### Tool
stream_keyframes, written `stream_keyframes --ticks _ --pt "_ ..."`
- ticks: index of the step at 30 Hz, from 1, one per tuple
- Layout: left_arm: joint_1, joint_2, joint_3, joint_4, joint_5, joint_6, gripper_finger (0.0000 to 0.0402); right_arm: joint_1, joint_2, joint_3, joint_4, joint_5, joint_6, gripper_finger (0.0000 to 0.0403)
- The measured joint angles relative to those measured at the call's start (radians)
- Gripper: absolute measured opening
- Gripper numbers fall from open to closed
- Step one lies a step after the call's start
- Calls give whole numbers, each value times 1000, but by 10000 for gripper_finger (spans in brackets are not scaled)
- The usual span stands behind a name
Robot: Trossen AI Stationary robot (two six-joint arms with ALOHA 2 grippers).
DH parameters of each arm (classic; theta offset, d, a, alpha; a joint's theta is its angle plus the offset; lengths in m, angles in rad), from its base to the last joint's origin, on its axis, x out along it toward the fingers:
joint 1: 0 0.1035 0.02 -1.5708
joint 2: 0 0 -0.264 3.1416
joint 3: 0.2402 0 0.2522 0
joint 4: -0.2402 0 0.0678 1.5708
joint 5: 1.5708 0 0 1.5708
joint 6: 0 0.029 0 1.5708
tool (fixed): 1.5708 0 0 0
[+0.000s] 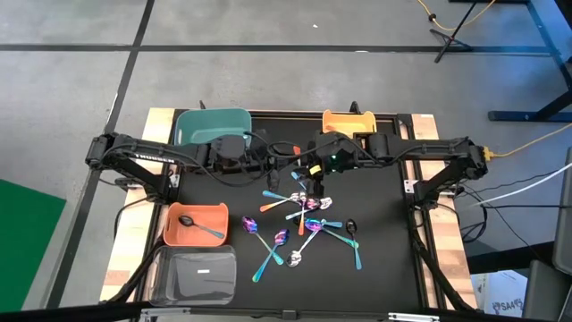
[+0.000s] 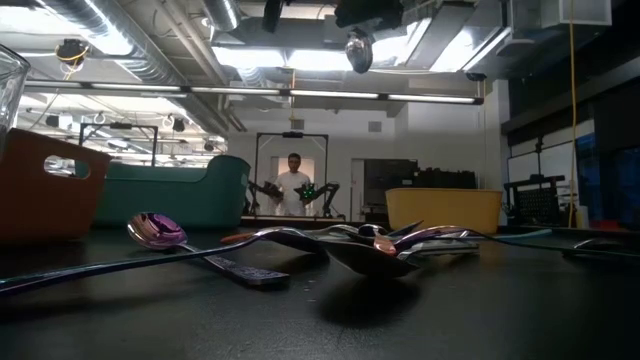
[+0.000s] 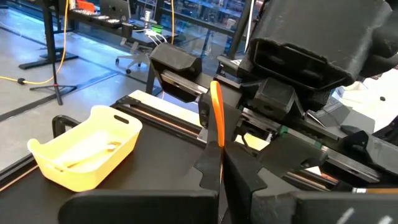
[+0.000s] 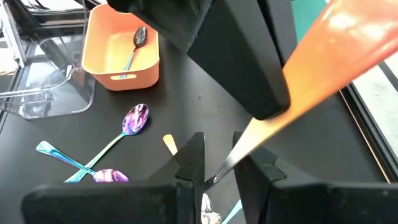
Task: Sort silverware by color (type)
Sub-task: Put the orange spoon into the yellow bin
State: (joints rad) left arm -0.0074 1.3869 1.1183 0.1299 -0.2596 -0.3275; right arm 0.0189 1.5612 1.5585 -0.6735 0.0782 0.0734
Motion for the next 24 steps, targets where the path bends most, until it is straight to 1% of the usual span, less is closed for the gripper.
stream_keyframes --ticks 3,6,9,14,19,24 --pt "0 0 0 0 0 0 1 0 0 0 0 6 -1 60" --pt "0 0 0 -1 0 0 1 0 0 0 0 33 -1 35" --pt "0 0 0 -4 0 4 1 0 0 0 -4 34 0 8" --pt "0 0 0 -7 -1 4 1 -1 0 0 -4 35 -8 10" --pt "0 0 0 -8 -4 3 2 -1 0 0 -4 36 -13 3" --pt "0 0 0 -8 -13 -5 25 -3 0 0 -9 42 -22 1"
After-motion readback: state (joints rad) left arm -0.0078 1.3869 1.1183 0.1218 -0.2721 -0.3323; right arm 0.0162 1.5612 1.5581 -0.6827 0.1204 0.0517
